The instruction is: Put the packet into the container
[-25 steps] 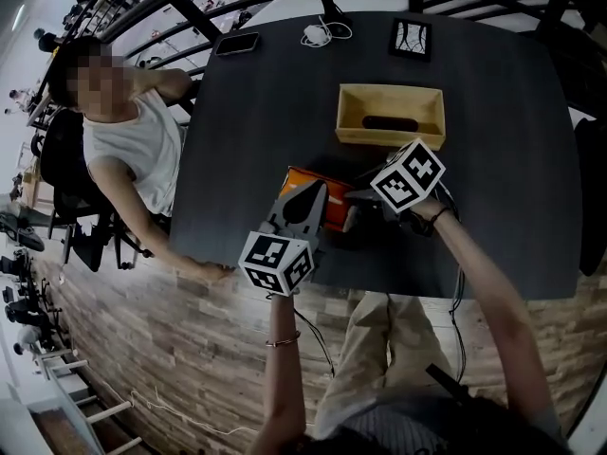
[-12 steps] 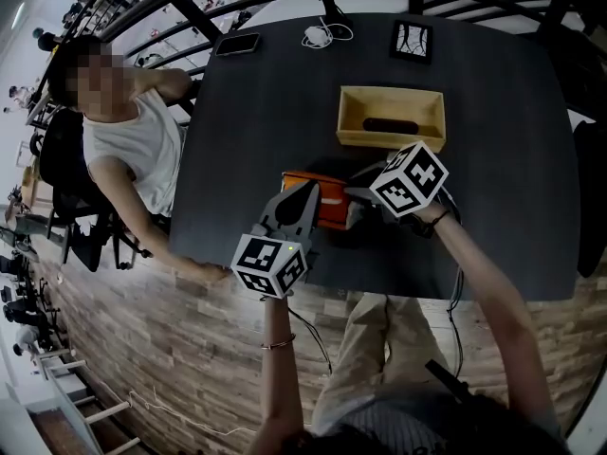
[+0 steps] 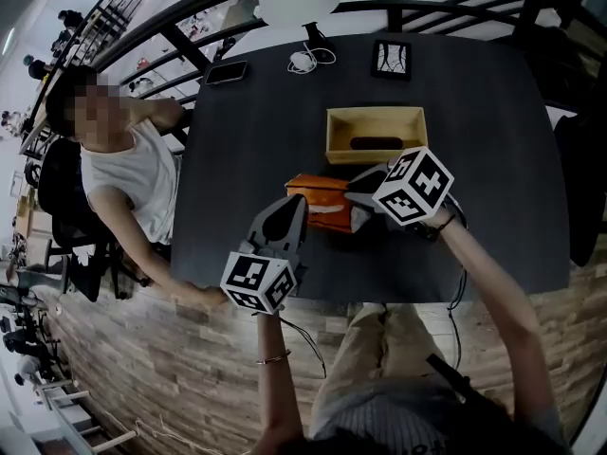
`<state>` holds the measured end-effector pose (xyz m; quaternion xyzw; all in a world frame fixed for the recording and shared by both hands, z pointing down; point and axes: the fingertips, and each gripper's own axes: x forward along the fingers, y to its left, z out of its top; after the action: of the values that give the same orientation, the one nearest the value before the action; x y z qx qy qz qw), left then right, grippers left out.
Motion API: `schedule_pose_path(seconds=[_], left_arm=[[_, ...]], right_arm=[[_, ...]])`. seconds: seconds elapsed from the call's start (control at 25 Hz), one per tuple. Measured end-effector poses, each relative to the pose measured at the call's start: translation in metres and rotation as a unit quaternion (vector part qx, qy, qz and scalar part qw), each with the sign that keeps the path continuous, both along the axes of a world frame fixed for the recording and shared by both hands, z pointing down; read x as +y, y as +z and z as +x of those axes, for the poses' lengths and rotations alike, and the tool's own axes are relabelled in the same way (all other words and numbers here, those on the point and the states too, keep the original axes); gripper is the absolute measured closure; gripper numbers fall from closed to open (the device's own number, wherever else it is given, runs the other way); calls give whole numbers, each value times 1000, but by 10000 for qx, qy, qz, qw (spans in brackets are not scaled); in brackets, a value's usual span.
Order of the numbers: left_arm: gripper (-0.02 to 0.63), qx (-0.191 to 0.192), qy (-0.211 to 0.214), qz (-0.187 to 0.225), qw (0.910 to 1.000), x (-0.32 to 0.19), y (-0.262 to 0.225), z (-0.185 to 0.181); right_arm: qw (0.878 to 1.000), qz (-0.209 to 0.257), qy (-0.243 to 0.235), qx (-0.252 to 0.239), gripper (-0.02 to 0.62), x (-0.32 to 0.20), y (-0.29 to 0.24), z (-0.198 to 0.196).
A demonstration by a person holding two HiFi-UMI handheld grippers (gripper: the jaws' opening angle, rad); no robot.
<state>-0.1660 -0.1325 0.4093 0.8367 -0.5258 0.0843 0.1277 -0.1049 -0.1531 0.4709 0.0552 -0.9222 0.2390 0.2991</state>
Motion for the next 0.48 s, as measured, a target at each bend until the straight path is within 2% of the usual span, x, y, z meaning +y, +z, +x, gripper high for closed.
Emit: schedule_pose_path(seconds=[0.48], left_arm=[[598,45,495,448,9978,-13,-35,18]], right_arm=[[9977,485,445,-180,555,-16,-55,29]])
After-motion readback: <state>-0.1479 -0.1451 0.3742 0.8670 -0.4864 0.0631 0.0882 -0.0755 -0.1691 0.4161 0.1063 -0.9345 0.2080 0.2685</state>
